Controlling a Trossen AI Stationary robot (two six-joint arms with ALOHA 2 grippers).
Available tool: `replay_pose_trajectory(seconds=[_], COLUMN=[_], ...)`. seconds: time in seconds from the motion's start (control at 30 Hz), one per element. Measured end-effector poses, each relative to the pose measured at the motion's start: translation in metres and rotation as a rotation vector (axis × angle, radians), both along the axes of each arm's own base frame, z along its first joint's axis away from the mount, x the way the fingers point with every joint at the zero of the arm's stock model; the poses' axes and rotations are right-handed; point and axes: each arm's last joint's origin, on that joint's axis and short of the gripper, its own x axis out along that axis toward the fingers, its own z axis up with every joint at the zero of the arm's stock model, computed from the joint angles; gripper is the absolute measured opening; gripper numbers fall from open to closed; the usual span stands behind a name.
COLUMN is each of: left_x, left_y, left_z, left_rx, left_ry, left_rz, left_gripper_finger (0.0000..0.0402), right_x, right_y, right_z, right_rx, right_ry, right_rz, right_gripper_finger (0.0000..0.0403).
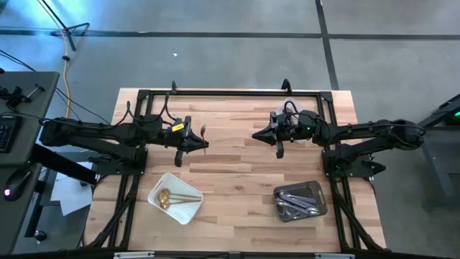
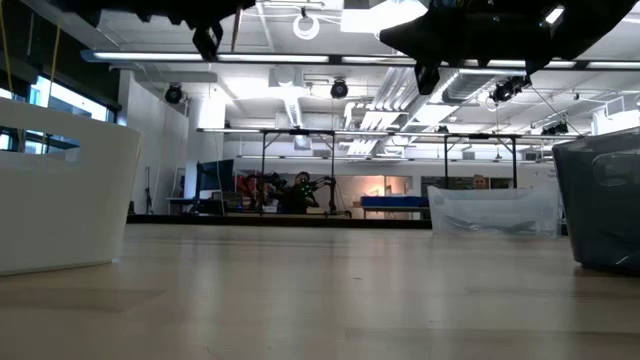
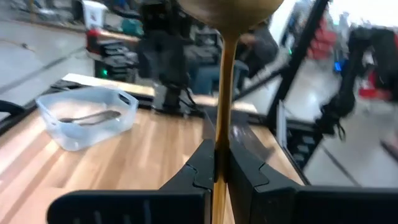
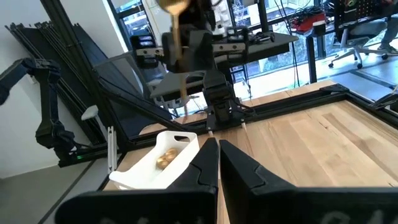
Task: Sort silverware by color (type)
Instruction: Put the gold spoon into the white bin
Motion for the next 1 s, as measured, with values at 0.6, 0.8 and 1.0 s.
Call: replay_pose_trajectory(seconds=[0.6,0.8,1.0], left_x=[-0.021,-0.013,-0.004], left_y=[-0.093,-0.143,-0.165], left_z=[0.052,0.017,-0.025], left_rx=[0.12,0.151,0.338], left_ry=[0.7,0.924,1.13], left_rz=[-0.231,-0.422,-0.506], left_gripper_finger=[0.0007,0.0007,0.0007], right_x=[0.0,0.0,0.0], right_y=[0.0,0.0,0.0], right_z=[0.0,0.0,0.0], right_rx=[-0.043,-0.042,-0.044], right_ry=[-0.004,-0.004,-0.004], right_rz=[0.001,0.001,-0.001], right_gripper_finger=[0.0,0.0,0.0])
